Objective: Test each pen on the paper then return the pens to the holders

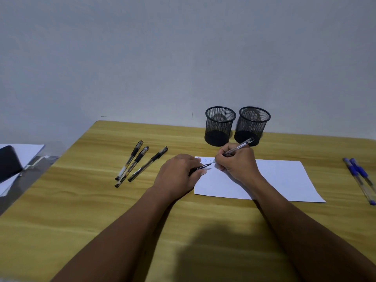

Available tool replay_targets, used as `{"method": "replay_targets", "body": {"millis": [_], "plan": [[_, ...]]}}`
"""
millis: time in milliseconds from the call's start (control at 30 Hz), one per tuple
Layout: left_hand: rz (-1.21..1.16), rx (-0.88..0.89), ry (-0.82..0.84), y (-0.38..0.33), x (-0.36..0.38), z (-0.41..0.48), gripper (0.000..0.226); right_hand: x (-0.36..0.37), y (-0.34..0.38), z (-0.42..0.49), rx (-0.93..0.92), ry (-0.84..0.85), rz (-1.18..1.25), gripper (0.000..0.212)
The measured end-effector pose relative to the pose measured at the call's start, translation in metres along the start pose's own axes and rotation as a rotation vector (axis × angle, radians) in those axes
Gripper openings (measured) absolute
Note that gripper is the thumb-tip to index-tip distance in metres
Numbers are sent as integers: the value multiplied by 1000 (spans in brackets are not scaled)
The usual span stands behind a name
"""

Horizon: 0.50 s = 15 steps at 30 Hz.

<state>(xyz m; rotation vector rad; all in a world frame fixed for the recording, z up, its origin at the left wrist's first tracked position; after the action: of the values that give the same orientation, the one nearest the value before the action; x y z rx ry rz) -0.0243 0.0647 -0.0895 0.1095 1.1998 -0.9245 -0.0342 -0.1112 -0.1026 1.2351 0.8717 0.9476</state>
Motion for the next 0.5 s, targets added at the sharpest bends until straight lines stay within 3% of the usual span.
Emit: {"method": "replay_targets", "body": {"millis": [500], "plan": [[-1,-16,18,-3,-3,1,42,-11,-7,10,2,-82,34,7]]}}
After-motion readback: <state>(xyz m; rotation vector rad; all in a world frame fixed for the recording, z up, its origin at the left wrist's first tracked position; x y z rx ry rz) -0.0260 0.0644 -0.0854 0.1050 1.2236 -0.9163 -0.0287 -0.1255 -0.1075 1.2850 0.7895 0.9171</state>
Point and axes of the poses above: each hand's wrist, its own z-axis towards the middle knuckle, its own x-axis out of the palm, y = z × x, the point moved 9 cm from there along z, towards the middle knuckle, and after that the axes turned 4 degrees about -y, right-handed, at the moved point
